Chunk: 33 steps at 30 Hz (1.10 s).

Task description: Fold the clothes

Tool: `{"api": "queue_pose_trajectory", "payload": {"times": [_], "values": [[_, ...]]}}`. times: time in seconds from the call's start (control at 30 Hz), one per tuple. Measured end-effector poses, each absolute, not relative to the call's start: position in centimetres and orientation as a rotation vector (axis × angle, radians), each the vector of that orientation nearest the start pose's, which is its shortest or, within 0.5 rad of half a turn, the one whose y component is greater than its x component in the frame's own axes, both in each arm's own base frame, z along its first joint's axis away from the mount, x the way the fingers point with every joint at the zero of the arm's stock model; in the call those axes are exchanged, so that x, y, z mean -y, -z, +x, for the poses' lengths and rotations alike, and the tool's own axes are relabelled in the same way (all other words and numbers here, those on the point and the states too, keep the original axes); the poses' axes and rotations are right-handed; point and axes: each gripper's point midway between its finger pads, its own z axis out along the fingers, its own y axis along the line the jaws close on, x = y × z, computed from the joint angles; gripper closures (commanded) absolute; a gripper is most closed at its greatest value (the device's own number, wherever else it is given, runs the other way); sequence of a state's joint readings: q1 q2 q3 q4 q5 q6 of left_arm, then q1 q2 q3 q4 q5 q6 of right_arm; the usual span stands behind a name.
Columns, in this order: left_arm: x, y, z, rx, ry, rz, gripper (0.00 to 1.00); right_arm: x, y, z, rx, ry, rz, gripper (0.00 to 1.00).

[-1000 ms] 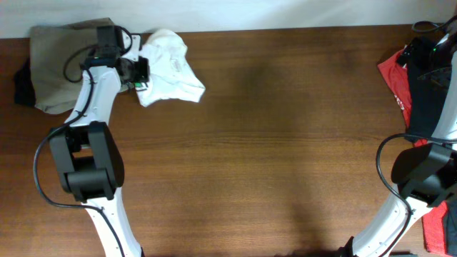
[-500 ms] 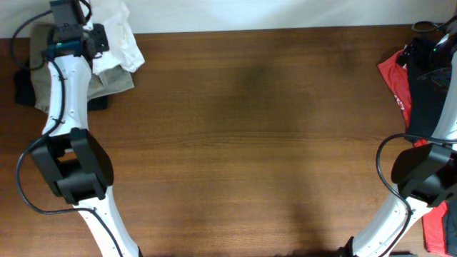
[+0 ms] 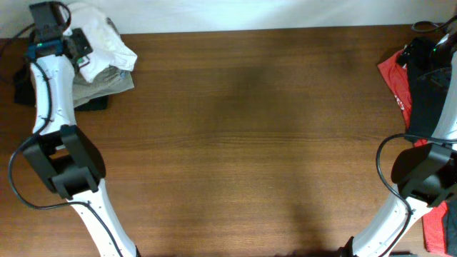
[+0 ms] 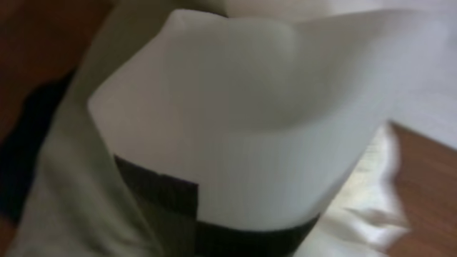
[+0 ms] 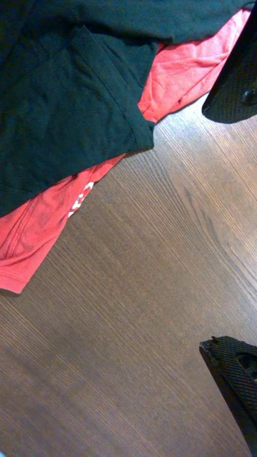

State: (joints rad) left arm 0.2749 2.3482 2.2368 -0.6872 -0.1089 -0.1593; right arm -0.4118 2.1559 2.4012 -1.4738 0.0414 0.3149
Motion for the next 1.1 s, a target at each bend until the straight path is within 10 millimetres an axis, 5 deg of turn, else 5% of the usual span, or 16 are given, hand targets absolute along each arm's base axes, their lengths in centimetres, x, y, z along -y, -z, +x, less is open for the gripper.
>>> {"api": "queue_pose_trajectory", "payload": {"times": [0.13, 0.17, 0.23, 0.33, 0.47, 0.5, 0.6, 0.7, 0.77, 0.87, 1.03, 1.1], "values": [[-24.7, -13.5, 57.3, -2.297, -0.253, -0.78, 0.96, 19.5, -22.0, 42.9, -2.614, 0.082, 1.004, 0.01], [-26.1, -13.2, 56.5, -2.287, -0.265, -0.832, 0.81, 19.5, -22.0, 42.9, -2.614, 0.081, 1.004, 0.02], [-28.4, -11.8, 55.0, -2.294, -0.275, -0.927, 0.01, 19.5, -22.0, 42.9, -2.614, 0.081, 1.005, 0.01], [-31.1, -9.6, 53.1, -2.317, -0.309, -1.011, 0.01, 19.5, -22.0, 42.9, -2.614, 0.081, 1.004, 0.01], [-31.3, -9.3, 52.4, -2.333, -0.32, -1.033, 0.01, 19.5, -22.0, 42.9, -2.615, 0.082, 1.004, 0.01], [-31.1, -9.4, 52.5, -2.334, -0.319, -1.027, 0.02, 19.5, -22.0, 42.9, -2.614, 0.081, 1.004, 0.01], [-29.8, -10.9, 53.4, -2.312, -0.297, -0.994, 0.43, 19.5, -22.0, 42.9, -2.614, 0.081, 1.005, 0.01], [-26.9, -16.6, 55.1, -2.234, -0.207, -0.896, 0.87, 19.5, -22.0, 42.9, -2.614, 0.081, 1.004, 0.01], [-25.2, -18.9, 55.8, -2.206, -0.163, -0.852, 0.93, 19.5, -22.0, 42.9, -2.614, 0.081, 1.004, 0.01], [-24.8, -16.9, 55.8, -2.252, -0.142, -0.856, 0.99, 19.5, -22.0, 42.9, -2.614, 0.081, 1.004, 0.01], [-21.8, -5.3, 54.0, -2.547, 0.007, -0.909, 1.0, 19.5, -22.0, 42.9, -2.614, 0.082, 1.004, 0.01], [-20.5, -4.1, 53.8, -2.593, 0.044, -0.901, 1.0, 19.5, -22.0, 42.9, -2.614, 0.081, 1.004, 0.01]]}}
